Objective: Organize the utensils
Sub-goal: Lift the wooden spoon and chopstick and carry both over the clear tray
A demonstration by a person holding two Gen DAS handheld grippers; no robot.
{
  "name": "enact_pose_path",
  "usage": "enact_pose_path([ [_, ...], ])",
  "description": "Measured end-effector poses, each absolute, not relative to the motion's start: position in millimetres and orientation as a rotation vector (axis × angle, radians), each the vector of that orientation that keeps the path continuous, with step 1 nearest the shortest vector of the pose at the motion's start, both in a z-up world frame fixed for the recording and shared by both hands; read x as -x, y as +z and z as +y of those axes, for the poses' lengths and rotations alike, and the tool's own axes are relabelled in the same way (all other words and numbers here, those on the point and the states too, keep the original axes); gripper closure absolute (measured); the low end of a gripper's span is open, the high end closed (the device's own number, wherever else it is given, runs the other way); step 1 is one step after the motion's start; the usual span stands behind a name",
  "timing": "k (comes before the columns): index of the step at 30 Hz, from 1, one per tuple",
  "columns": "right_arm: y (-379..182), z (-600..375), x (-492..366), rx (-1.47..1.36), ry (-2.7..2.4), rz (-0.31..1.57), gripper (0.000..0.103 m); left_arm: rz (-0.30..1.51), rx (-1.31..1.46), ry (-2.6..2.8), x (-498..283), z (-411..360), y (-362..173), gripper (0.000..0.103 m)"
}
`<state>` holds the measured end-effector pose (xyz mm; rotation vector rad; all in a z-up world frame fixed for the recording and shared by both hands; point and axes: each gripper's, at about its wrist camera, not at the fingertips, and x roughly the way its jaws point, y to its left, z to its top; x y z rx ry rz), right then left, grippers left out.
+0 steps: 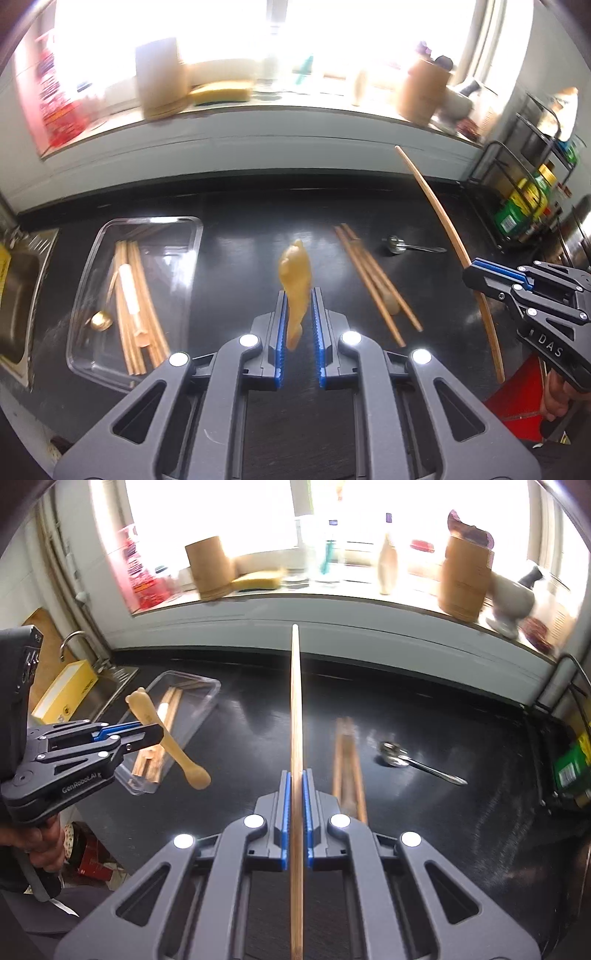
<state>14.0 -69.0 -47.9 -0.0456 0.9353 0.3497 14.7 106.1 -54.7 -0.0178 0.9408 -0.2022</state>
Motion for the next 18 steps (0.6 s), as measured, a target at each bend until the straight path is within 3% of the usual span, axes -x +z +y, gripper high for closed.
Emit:
enact_pose_path([
  [18, -66.8, 133.6, -61.5, 0.102, 0.589, 0.983, 0.096, 0.977, 0.113, -0.005, -18.2, 280.8, -71.9, 0.091],
])
